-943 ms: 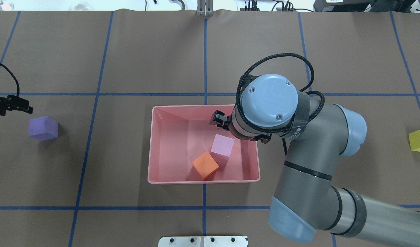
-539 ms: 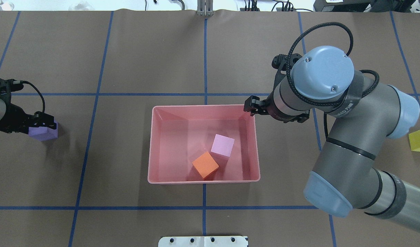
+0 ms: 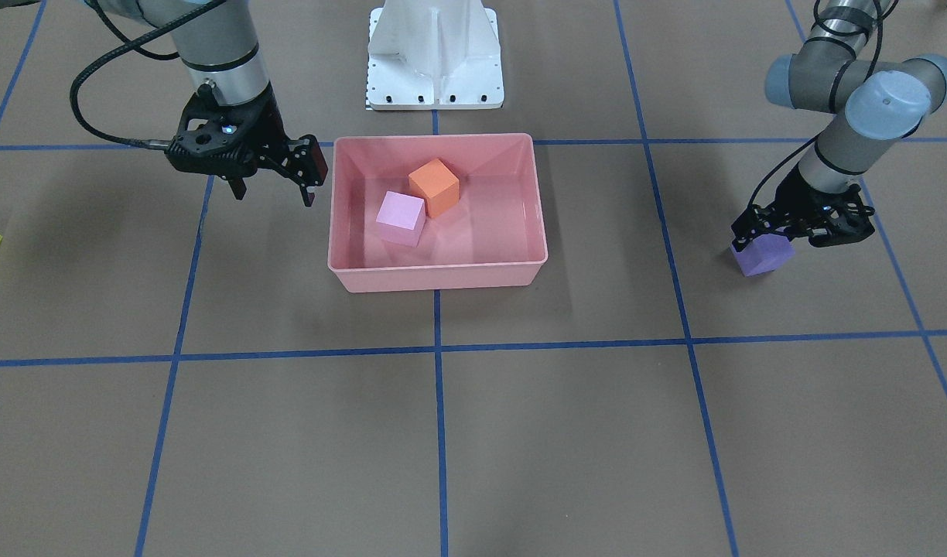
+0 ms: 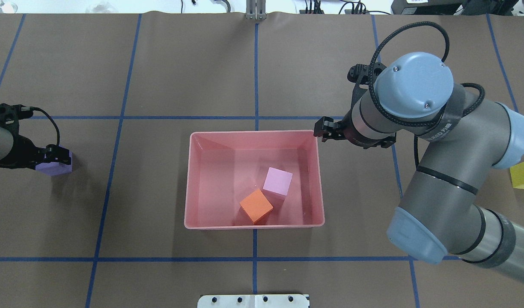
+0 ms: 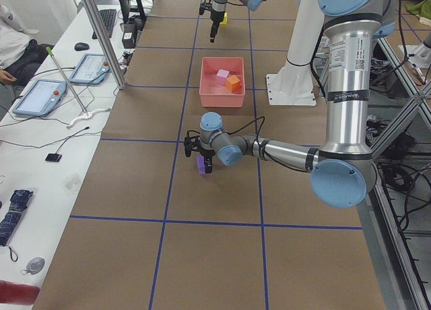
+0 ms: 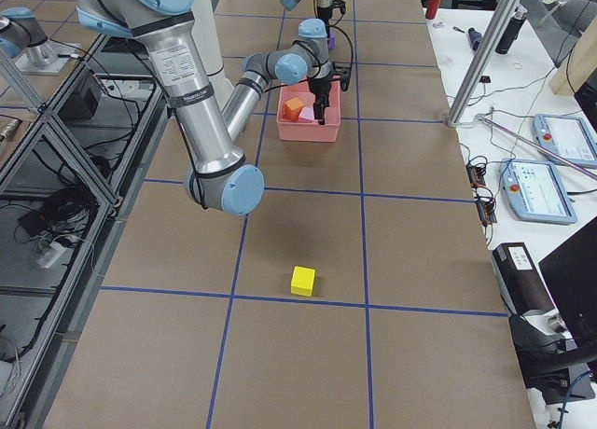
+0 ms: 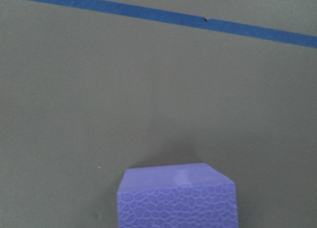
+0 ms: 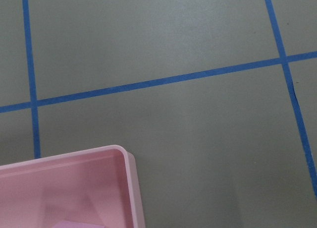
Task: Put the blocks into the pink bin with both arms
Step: 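Release the pink cube in the bin while the left gripper grasps the purple cube, then carry the purple cube into the pink bin with the left gripper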
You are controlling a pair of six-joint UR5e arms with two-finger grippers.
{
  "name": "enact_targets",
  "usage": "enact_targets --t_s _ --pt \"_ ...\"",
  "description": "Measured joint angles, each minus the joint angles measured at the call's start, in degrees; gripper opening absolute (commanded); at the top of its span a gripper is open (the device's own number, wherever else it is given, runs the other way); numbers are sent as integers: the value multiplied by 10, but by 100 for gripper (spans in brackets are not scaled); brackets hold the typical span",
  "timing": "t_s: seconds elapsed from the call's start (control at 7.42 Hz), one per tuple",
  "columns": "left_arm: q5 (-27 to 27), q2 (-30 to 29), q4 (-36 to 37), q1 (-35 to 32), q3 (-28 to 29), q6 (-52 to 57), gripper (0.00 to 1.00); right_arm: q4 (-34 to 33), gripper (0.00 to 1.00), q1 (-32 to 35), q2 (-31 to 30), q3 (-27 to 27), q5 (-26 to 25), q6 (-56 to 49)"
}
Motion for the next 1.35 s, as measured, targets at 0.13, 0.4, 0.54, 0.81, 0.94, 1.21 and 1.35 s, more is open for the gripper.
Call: enact_targets --t_s 0.13,0.4,0.54,0.81,0.94,1.21,1.35 --pt "2 -1 0 0 -3 1 17 0 100 28 -16 0 23 -43" --pt "-1 -2 6 -2 -40 1 17 1 100 89 -58 0 64 -140" --pt "-3 -5 31 -2 -80 0 17 3 100 126 -86 0 86 -201" --pt "-9 -56 132 0 -168 -6 17 4 100 197 -144 0 122 -321" --pt "-22 -101 182 3 -192 -17 17 12 100 224 -173 -2 133 -368" --pt "-27 -209 264 49 -203 -79 18 98 100 277 -248 -31 170 -442" --pt "-5 -258 300 91 -201 -113 55 154 100 305 -283 -59 189 -479"
